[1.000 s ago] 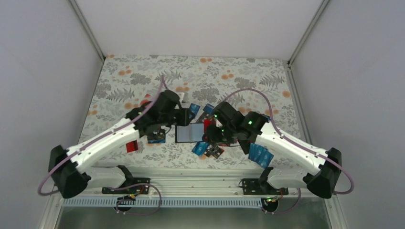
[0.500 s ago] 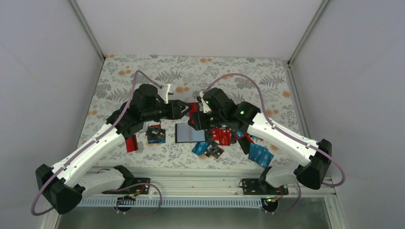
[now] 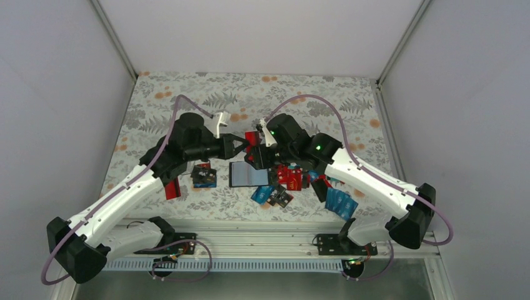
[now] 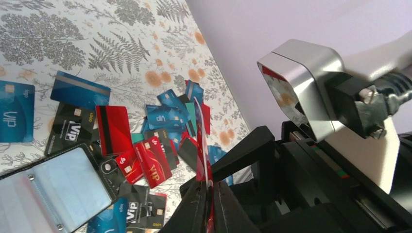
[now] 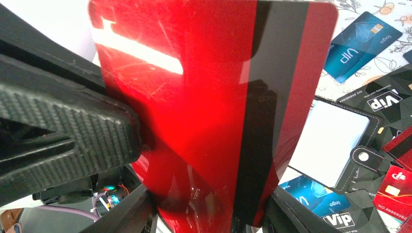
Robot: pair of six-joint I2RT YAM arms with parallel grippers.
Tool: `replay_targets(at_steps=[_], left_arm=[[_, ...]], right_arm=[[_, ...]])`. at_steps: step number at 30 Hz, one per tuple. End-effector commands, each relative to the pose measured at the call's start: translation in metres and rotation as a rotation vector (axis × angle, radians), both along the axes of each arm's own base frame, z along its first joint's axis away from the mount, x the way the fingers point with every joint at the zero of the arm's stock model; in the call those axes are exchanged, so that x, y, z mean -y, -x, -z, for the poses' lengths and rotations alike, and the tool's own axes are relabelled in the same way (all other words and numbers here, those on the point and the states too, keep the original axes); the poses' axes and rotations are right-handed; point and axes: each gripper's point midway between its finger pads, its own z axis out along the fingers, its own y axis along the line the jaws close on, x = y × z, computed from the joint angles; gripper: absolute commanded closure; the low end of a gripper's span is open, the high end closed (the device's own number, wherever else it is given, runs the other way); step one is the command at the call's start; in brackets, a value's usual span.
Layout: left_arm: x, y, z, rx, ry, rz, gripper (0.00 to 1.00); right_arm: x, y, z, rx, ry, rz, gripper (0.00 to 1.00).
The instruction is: Put the credit cards into the card holder
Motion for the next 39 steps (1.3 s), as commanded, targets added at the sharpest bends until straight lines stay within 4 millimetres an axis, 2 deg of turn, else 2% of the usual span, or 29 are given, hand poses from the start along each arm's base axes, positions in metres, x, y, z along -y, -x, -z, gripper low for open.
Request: replay_targets(at_steps=[1, 4, 8, 11, 13, 15, 20, 27, 32, 35, 39], left_arm=[[0.007, 0.001, -0.008, 0.025, 0.046, 0.037, 0.97], [0.008, 0.0, -0.009, 0.028, 0.051, 0.035, 0.98], [0.006, -0.004, -0.013, 0.038, 0.043, 0.009, 0.98], [0.003, -0.007, -0.017, 0.048, 0.039, -0.004, 0.98], [0.002, -0.009, -0.019, 0.052, 0.034, -0.011, 0.98], [0.0, -0.011, -0.021, 0.057, 0.03, -0.014, 0.98], [0.003, -0.012, -0.035, 0.083, 0.058, 0.022, 0.98], [0.013, -0.001, -0.07, 0.145, 0.129, 0.124, 0.98], [0.016, 0.008, -0.089, 0.169, 0.171, 0.176, 0.98], [0.018, 0.01, -0.092, 0.164, 0.182, 0.191, 0.98], [0.02, 0.011, -0.091, 0.157, 0.198, 0.206, 0.98]], right_arm=[[-0.006, -0.001, -0.024, 0.061, -0.062, -0.021, 0.49], [-0.007, 0.0, -0.025, 0.059, -0.069, -0.027, 0.44], [-0.006, 0.003, -0.036, 0.066, -0.133, -0.054, 0.16], [0.006, -0.003, -0.042, 0.07, -0.176, -0.04, 0.1], [0.014, -0.008, -0.046, 0.072, -0.2, -0.034, 0.02], [0.024, -0.012, -0.048, 0.068, -0.229, -0.03, 0.0], [0.047, -0.015, -0.066, 0.038, -0.44, -0.098, 0.0], [0.055, -0.005, -0.094, 0.05, -0.606, -0.236, 0.07], [0.057, 0.007, -0.109, 0.067, -0.677, -0.336, 0.26], [0.058, 0.012, -0.119, 0.085, -0.703, -0.371, 0.39], [0.059, 0.016, -0.13, 0.112, -0.721, -0.393, 0.48]])
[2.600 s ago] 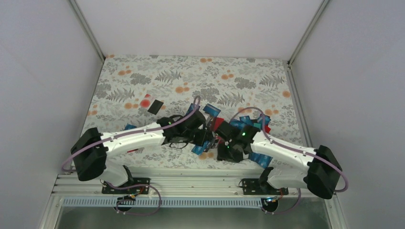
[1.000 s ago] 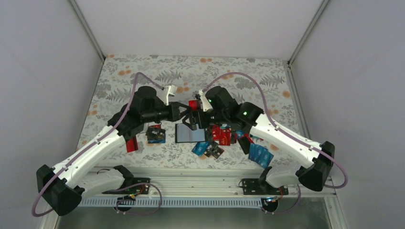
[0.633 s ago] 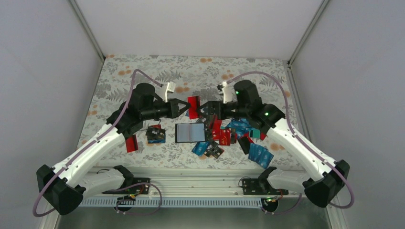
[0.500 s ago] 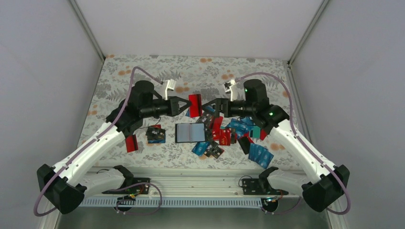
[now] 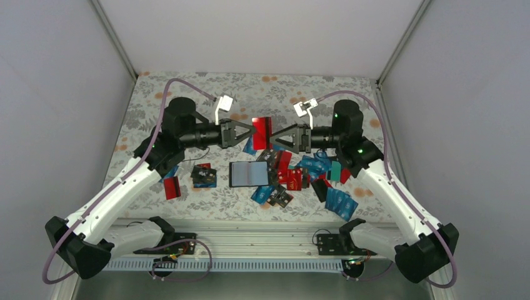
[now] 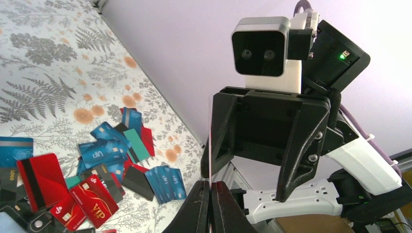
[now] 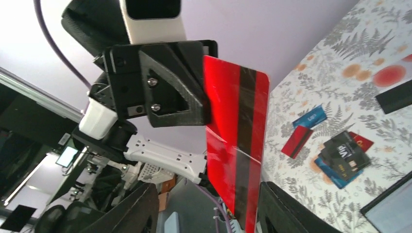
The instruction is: Put the credit cards into the card holder
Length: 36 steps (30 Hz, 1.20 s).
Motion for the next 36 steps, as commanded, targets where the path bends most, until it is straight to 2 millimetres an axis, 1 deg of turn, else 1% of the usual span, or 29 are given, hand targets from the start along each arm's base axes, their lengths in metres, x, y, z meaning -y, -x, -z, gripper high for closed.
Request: replay_targets(at_steps=[1, 6, 11, 13, 16, 17, 19, 21, 23, 27, 28, 30, 33, 36], left_arm=[[0.004, 0.004, -0.011, 0.018, 0.038, 0.047, 0.98], [0.007, 0.004, -0.005, 0.003, 0.045, 0.061, 0.98], [0.006, 0.004, -0.003, 0.001, 0.038, 0.056, 0.98], [0.006, 0.004, -0.001, -0.001, 0.035, 0.056, 0.98], [0.007, 0.002, 0.005, -0.011, 0.025, 0.053, 0.98], [0.007, 0.002, 0.008, -0.014, 0.016, 0.051, 0.98], [0.006, -0.002, 0.016, -0.022, -0.011, 0.036, 0.98], [0.005, -0.006, 0.026, -0.027, -0.045, 0.019, 0.97], [0.002, -0.012, 0.044, -0.049, -0.1, -0.017, 0.96], [-0.013, -0.024, 0.09, -0.094, -0.234, -0.122, 0.71], [-0.017, -0.026, 0.102, -0.105, -0.264, -0.143, 0.67], [-0.025, -0.03, 0.124, -0.126, -0.32, -0.188, 0.6], [-0.034, -0.033, 0.153, -0.159, -0.389, -0.233, 0.54], [-0.048, -0.039, 0.182, -0.195, -0.48, -0.301, 0.51]], right_arm=[[0.002, 0.013, -0.021, 0.067, -0.062, -0.068, 0.5], [0.0, 0.012, -0.022, 0.058, -0.072, -0.083, 0.59], [-0.001, 0.009, -0.021, 0.056, -0.073, -0.08, 0.72], [-0.002, 0.007, -0.02, 0.051, -0.07, -0.078, 0.79], [-0.003, 0.003, -0.014, 0.03, -0.058, -0.068, 0.93], [-0.004, 0.001, -0.011, 0.021, -0.051, -0.062, 0.95], [-0.005, -0.004, -0.001, -0.003, -0.027, -0.046, 0.96], [-0.005, -0.009, 0.012, -0.04, 0.001, -0.028, 0.96], [-0.005, -0.014, 0.027, -0.083, 0.032, -0.002, 0.96], [-0.002, -0.022, 0.067, -0.179, 0.11, 0.063, 0.96], [0.0, -0.023, 0.079, -0.203, 0.134, 0.082, 0.96], [0.003, -0.026, 0.105, -0.258, 0.178, 0.114, 0.96], [0.006, -0.028, 0.143, -0.35, 0.233, 0.154, 0.96], [0.008, -0.031, 0.172, -0.423, 0.273, 0.188, 0.96]])
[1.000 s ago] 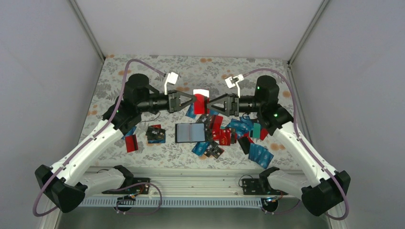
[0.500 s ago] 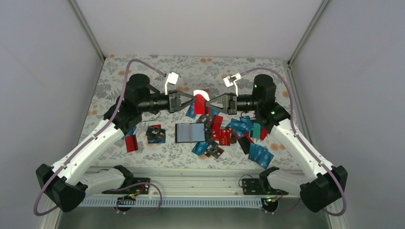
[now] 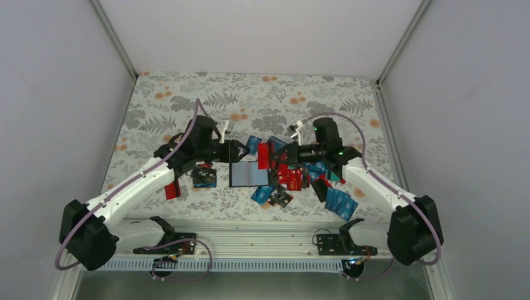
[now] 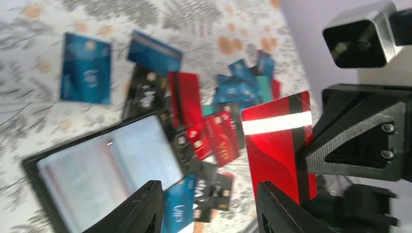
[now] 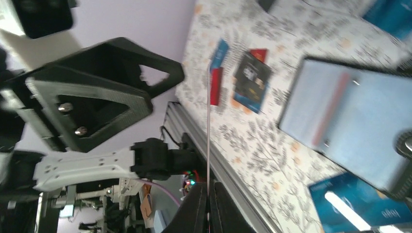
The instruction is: Put the credit cards into the card holder
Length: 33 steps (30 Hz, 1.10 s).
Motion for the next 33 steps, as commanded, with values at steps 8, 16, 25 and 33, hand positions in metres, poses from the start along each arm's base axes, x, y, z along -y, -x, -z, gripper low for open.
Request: replay_targets(at_steps=[8, 16, 25, 33], left_arm=[[-0.052, -0.022, 0.094, -0.095, -0.338, -0.202, 0.56], [-0.07, -0.028, 0.141, -0.174, -0.446, -0.231, 0.61], [-0.075, -0.031, 0.167, -0.209, -0.477, -0.215, 0.65], [-0.073, -0.032, 0.177, -0.225, -0.475, -0.201, 0.66]], right_arm=[[-0.003, -0.008, 0.091, -0.219, 0.169, 0.071, 0.96], [-0.027, -0.007, 0.121, -0.277, 0.226, -0.026, 0.96], [-0.041, -0.01, 0.141, -0.302, 0.251, -0.08, 0.96], [-0.048, -0.012, 0.15, -0.314, 0.254, -0.102, 0.96]])
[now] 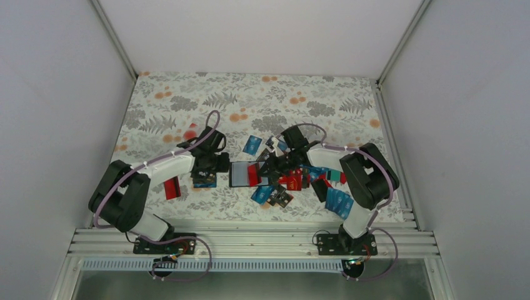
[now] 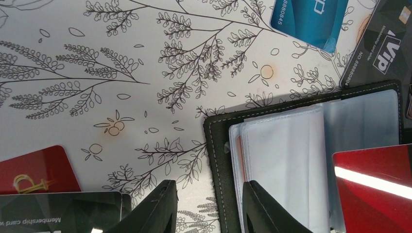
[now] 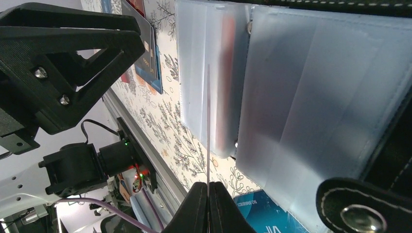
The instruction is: Put the credit cards into the card holder
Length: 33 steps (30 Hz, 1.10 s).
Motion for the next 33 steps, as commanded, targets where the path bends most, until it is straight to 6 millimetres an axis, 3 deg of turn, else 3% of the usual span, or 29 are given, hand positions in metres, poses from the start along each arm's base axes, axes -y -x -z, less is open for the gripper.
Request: replay_targets(at_steps=[1, 10, 33], left_arm=[[0.003, -0.003, 0.005, 0.01, 0.011, 0.021, 0.66], [0.013, 0.0, 0.013, -0.019, 0.057, 0.05, 0.67], [0.015, 0.012, 0.032, -0.077, 0.081, 0.061, 0.77]], right_arm=[[-0.011, -0.003, -0.005, 0.025, -0.036, -0.038, 0.96], [-0.014, -0.004, 0.006, 0.0, -0.033, -0.05, 0.96], [-0.026, -0.02, 0.024, -0.01, -0.042, -0.051, 0.96]])
